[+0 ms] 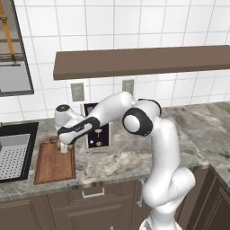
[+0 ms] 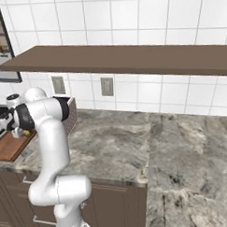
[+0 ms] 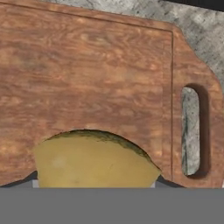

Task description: Pick up the sponge from the counter and clean the cutting board by briefly scrubbing or pressing down on the cutting board. Once finished, release the sponge.

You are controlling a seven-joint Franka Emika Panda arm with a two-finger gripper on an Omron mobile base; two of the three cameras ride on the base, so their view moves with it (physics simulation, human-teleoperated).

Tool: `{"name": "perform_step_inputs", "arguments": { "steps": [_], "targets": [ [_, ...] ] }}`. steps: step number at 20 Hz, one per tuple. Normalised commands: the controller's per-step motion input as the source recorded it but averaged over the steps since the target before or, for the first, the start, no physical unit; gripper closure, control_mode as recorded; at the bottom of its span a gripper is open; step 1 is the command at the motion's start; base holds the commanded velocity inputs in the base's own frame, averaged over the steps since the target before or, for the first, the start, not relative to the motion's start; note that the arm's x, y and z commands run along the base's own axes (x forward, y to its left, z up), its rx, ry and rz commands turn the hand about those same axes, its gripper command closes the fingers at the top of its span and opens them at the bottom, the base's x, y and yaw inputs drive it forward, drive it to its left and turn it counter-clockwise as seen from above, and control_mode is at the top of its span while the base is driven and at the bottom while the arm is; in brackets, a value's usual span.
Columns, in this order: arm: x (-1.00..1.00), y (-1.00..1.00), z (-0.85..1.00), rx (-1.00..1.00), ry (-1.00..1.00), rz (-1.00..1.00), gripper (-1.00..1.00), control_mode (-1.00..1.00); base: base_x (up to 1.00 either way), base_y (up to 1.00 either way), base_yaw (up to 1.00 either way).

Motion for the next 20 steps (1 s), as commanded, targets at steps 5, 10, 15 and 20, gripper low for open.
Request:
{"name": "perform_step_inputs", "arguments": {
  "steps": [5,10,15,20],
  "targets": [
    [0.32,0.11,-0.18,0.00,0.00,0.00,1.00,-1.00,0.00,0.00,0.00],
    [-0.01,0.50,-0.29,0.00,0.00,0.00,1.00,-1.00,0.00,0.00,0.00],
    [-0.07,0.62,-0.18,0.00,-0.01,0.00,1.00,-1.00,0.00,0.00,0.00],
    [-0.17,0.67,-0.03,0.00,0.00,0.00,1.00,-1.00,0.00,0.00,0.00]
  ]
}}
